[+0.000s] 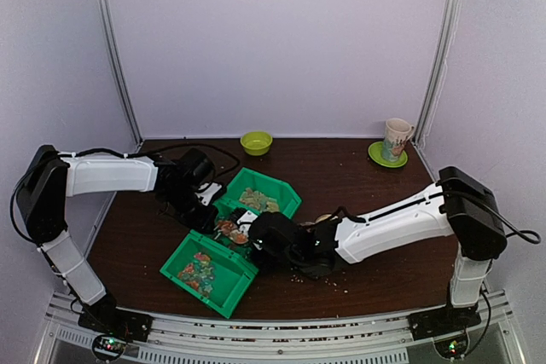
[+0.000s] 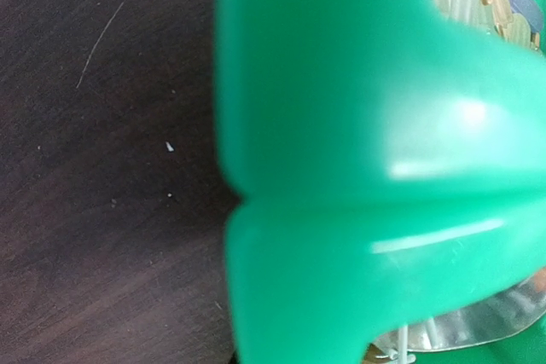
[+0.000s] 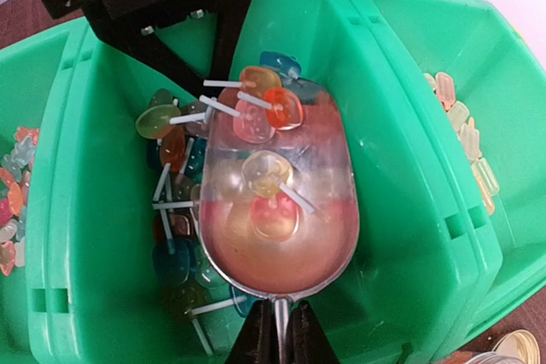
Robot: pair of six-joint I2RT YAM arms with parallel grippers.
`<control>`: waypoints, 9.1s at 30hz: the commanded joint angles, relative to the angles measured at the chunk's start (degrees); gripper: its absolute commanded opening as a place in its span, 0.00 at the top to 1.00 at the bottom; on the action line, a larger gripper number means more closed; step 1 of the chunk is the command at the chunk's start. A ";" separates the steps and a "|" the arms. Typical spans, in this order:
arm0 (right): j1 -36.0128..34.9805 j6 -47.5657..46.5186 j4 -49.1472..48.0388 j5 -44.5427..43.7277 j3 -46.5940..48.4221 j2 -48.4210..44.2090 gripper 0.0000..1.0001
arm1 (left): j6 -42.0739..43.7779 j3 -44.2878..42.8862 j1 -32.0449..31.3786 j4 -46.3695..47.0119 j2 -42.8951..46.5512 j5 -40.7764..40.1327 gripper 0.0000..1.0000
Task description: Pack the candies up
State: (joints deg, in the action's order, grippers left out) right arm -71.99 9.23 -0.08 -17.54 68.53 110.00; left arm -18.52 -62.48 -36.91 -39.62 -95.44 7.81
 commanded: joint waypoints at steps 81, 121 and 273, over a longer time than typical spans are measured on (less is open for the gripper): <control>1.03 7.34 33.29 -5.57 -20.60 -43.13 1.00 | -0.51 -3.49 0.76 2.70 1.66 5.55 1.00; 0.97 0.30 62.27 -6.63 1.50 -25.01 1.00 | -0.46 -3.61 0.77 2.44 1.23 5.63 1.00; 1.71 -15.45 71.63 -8.03 35.56 -3.34 1.00 | 0.34 3.83 -0.36 -2.72 4.42 6.06 1.00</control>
State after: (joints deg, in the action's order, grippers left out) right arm -69.63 -4.95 69.82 -25.63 102.83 104.49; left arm -21.17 -53.56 -37.23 -37.30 -94.15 21.63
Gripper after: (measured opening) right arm 0.078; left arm 0.060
